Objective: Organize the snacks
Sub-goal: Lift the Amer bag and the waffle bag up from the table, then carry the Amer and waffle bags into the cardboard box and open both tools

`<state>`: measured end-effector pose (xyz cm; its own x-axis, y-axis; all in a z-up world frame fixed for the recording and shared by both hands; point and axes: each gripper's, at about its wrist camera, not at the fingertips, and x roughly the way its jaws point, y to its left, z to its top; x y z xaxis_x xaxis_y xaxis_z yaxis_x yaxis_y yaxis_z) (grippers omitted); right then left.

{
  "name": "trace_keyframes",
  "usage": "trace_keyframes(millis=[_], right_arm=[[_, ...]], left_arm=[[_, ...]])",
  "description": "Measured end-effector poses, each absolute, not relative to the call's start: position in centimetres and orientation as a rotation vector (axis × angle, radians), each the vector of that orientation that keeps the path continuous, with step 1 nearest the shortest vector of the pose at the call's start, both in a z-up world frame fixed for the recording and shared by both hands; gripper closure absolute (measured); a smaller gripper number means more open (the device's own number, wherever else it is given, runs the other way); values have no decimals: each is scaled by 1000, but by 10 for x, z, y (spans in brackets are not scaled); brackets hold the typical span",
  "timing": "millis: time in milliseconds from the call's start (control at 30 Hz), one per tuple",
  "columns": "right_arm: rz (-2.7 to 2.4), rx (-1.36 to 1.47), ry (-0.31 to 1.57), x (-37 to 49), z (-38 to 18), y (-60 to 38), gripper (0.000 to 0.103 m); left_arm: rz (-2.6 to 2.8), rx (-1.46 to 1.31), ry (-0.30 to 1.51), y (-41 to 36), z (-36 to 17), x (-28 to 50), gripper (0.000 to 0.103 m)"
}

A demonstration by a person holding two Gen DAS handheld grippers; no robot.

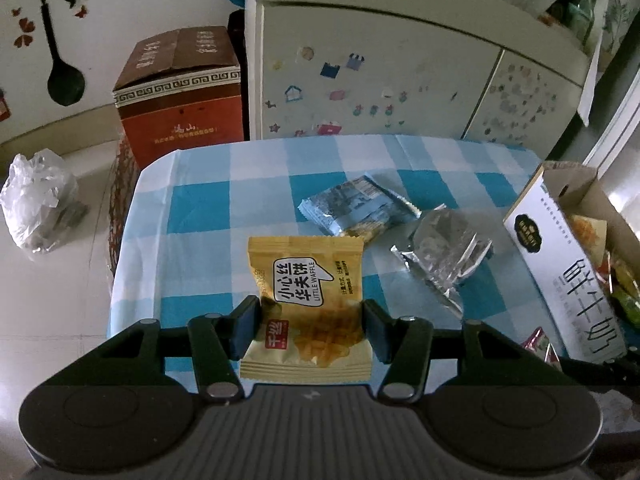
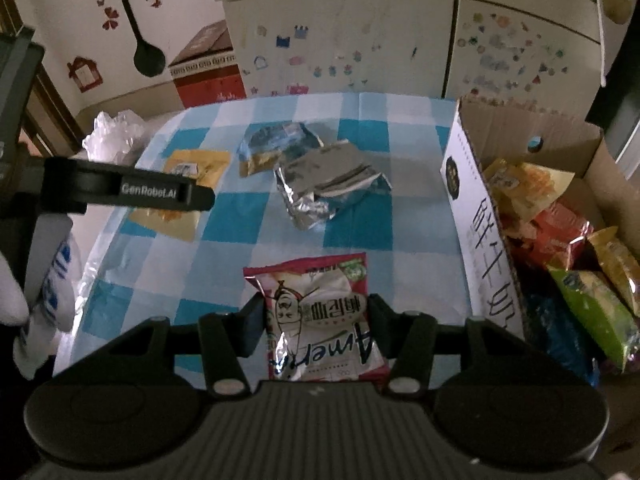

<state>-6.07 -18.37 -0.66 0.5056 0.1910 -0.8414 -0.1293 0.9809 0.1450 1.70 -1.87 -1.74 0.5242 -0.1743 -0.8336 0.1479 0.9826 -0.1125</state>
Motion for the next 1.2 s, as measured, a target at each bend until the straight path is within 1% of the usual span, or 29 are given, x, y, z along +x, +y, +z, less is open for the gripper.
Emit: trace_keyframes(millis=[267, 467, 667, 800, 1200], right_arm=[[196, 84, 984, -61, 6, -188, 49], [204, 88, 953, -62, 16, -191, 49], [203, 102, 925, -63, 26, -198, 49], [188, 133, 899, -62, 36, -208, 49], [113, 193, 779, -66, 80, -259, 49]], left_arm=[[-154, -107, 988, -10, -15, 5, 42], [-142, -123, 1004, -13, -22, -6, 42], [-126, -74, 984, -20, -26, -20, 42], [-139, -117, 988, -20, -26, -26, 42], [-205, -140, 959, -51, -4, -39, 42]])
